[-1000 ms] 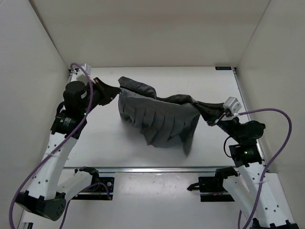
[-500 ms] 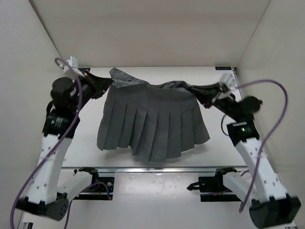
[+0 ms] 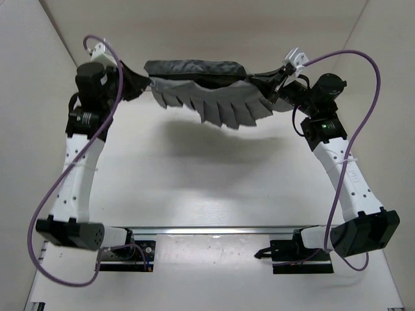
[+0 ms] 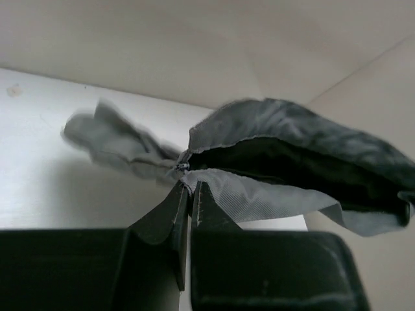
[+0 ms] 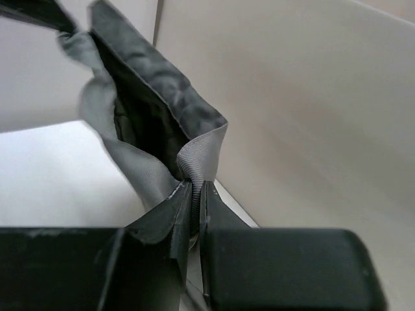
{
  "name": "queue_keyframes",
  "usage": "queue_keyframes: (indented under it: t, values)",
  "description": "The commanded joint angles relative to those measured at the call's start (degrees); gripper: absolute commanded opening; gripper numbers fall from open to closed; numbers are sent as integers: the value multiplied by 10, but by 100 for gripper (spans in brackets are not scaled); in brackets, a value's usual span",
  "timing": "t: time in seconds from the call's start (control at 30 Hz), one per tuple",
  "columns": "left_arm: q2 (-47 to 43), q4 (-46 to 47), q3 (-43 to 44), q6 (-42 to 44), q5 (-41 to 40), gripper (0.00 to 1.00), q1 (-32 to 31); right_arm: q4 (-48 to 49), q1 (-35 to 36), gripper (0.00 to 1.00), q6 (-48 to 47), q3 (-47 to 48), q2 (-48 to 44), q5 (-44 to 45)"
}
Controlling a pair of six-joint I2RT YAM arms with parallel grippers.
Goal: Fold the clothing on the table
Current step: Flatten the skirt out
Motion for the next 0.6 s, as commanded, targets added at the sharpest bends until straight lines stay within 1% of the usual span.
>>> queue_keyframes:
  t: [0.0,0.1,0.13,0.17,0.2,0.27,0.3,0.37,0.43,0.47,0.5,0.53,0.57]
  values:
    - [-58,27,-120,15,-10,0,0,-7,-13,0,1,-61,12,-5]
    - [-118,96,-362,-14,-8,0,-10,11,-12,0,11,-166,9,4]
    - [-125,122,-401,-27,-9,0,-10,23,1,1,21,-210,7,12]
    - [-135,146,-471,-39,-3,0,-16,31,6,0,31,-234,5,23]
    - [-136,158,-498,-44,-2,0,-23,34,9,0,35,-279,1,34]
    - [-140,182,-588,-54,-2,0,-34,53,48,0,56,-360,-22,72]
    - [-142,185,-618,-57,-3,0,-40,62,59,0,67,-382,-42,101]
    - [-147,190,-647,-59,-3,0,-49,67,107,0,82,-455,-75,147]
    - [-156,189,-666,-57,20,16,-43,56,134,1,106,-499,-126,183]
    - [-168,182,-674,-51,32,35,-35,55,134,11,122,-529,-145,174]
    - [-181,169,-676,-48,44,42,-37,34,133,21,144,-542,-174,161]
    - [-189,155,-674,-44,46,49,-36,22,130,23,155,-560,-212,154]
    - [-206,144,-674,-39,49,51,-38,2,133,24,163,-573,-249,158]
